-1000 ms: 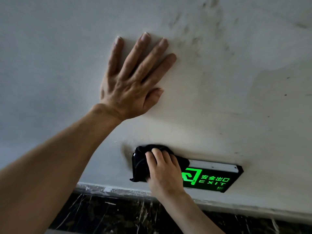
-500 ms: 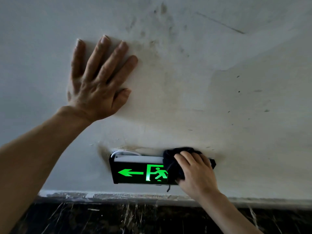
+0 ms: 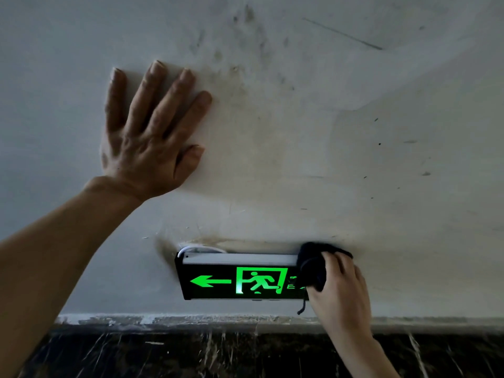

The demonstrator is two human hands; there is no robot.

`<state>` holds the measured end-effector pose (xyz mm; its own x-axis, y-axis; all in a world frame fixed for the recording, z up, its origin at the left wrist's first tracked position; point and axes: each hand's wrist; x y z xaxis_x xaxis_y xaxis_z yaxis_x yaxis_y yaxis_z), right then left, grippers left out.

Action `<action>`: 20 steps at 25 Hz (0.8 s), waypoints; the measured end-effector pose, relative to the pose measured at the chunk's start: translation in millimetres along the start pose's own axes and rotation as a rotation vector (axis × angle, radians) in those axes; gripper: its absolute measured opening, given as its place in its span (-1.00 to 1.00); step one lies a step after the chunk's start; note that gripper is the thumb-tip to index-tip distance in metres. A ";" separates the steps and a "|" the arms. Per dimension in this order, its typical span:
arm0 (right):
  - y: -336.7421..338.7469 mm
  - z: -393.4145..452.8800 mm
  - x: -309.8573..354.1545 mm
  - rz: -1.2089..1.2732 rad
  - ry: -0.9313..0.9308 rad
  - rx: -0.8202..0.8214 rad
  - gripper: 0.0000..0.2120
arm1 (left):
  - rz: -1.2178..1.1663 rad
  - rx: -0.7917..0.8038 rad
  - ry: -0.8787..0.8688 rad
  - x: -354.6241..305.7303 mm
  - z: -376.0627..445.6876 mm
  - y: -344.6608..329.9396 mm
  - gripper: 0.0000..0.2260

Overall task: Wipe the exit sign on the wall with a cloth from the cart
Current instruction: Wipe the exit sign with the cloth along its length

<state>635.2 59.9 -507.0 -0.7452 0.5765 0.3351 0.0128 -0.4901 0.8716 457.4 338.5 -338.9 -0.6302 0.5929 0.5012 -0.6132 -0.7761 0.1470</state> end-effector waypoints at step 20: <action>-30.4 -2.9 -41.3 0.978 -0.693 -0.201 -0.41 | 0.032 -0.006 -0.041 0.4 -0.3 1.2 -0.42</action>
<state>663.7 49.1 -548.3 0.0366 0.1039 0.9939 0.2209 -0.9708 0.0934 456.3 337.9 -338.8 -0.6300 0.5582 0.5399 -0.5956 -0.7934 0.1252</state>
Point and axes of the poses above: each hand's wrist, its own z-axis towards the middle knuckle, its own y-axis out of the back of the hand, x = y × z, and after that the axes turned 1 degree about z, right-handed
